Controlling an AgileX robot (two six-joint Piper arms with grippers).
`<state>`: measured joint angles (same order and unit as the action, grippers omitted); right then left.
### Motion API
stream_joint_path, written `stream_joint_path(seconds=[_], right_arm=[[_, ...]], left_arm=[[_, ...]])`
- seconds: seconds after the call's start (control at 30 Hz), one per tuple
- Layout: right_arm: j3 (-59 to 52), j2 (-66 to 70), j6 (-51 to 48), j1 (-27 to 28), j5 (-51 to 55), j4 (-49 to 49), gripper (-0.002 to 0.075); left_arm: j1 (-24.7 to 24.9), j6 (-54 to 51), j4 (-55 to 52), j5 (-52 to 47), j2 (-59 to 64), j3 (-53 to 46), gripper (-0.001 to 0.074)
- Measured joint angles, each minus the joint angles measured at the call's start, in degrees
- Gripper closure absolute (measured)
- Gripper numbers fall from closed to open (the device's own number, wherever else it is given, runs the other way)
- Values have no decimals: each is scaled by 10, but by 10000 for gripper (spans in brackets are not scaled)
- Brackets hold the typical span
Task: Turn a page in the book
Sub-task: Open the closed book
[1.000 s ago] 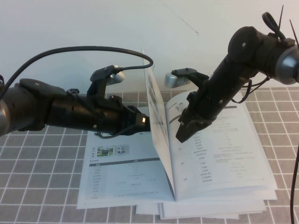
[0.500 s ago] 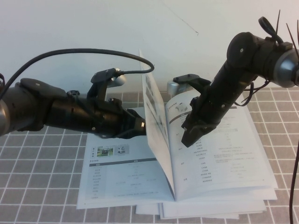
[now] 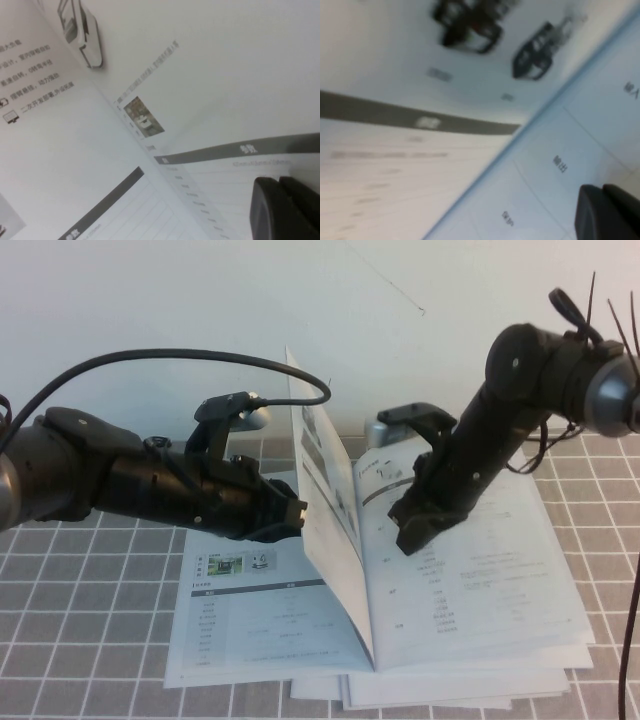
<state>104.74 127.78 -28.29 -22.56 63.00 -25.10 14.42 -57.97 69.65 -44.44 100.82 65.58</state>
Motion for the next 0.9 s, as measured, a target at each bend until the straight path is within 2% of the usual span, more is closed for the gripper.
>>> stream_joint_path(seconds=[0.23,0.6,0.9], right_arm=[[-81,0,-25,0,-66,-40,726],[-90,0,-89,0,-85,-162,726],[-91,-29,-97,0,-88,-162,726]], left_arm=[[0,8,-21,0,0,0,739],[0,11,-31,14,0,0,739],[0,44,-83,39,0,0,739]])
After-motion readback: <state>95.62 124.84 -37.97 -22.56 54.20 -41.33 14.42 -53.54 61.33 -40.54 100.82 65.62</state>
